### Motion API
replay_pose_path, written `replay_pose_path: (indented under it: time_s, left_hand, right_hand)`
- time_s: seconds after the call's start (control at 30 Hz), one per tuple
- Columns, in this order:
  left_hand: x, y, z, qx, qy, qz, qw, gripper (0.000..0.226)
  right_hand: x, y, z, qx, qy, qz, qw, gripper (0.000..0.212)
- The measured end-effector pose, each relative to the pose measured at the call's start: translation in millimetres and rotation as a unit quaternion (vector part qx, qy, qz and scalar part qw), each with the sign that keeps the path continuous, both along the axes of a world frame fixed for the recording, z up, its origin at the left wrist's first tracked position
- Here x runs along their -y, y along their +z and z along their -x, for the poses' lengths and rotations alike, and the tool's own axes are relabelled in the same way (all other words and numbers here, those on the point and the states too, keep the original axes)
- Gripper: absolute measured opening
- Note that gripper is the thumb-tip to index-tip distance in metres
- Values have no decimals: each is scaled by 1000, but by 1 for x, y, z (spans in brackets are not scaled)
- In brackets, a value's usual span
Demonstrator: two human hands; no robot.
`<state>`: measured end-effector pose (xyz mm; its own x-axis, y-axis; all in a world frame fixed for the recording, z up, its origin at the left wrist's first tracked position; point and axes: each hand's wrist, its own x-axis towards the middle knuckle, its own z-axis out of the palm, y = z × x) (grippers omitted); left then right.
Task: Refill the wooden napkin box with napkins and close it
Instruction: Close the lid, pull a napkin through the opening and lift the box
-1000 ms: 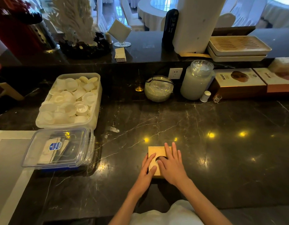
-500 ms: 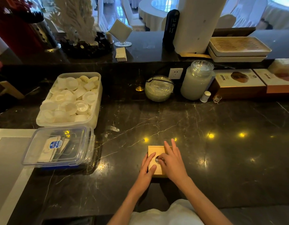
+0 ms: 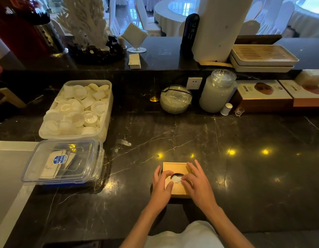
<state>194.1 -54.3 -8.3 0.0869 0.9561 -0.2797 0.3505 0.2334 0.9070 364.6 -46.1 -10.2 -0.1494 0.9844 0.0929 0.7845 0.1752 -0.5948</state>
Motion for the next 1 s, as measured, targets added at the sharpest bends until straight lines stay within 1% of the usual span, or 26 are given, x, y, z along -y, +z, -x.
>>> replay_pose_path:
  time_s: [0.07,0.13,0.2,0.3,0.33,0.4,0.5,0.57,0.7,0.87,0.93,1.0]
  left_hand:
    - [-3,6,-3,-34,3,-19,999,19]
    - [-6,8,-4,-93,-12,-55,994,12]
    - [-8,9,-6,-167,-30,-93,981,12]
    - [-11,14,-12,-296,-47,-133,945,17]
    - [-12,17,-15,-331,-56,-136,932,19]
    - [-15,23,-22,-382,-86,-113,913,22]
    - [-21,30,-32,-434,-126,-82,889,17]
    - [-24,32,-36,-447,-136,-69,882,14]
    - [-28,33,-35,-432,-139,-62,889,16]
    - [-32,26,-29,-383,-121,-55,914,20]
    - [-31,23,-26,-349,-114,-63,928,17]
    - [-28,19,-22,-311,-99,-75,942,12]
  right_hand:
    - [5,-5,0,-23,-5,-12,1000,5]
    - [8,-9,0,-36,-13,-20,999,6]
    - [10,-12,1,-41,-22,-27,999,6]
    - [11,-15,1,-49,-30,-30,998,6]
    - [11,-16,1,-52,-31,-29,998,7]
    - [12,-17,1,-58,-32,-28,997,7]
    - [12,-18,1,-63,-32,-32,997,7]
    - [12,-19,0,-63,-28,-35,997,7]
    - [12,-18,-1,-67,-22,-30,997,6]
    - [11,-14,0,-84,-31,-6,996,5]
    - [10,-11,1,-92,-38,15,995,5]
    - [5,-5,2,-89,-44,45,994,12]
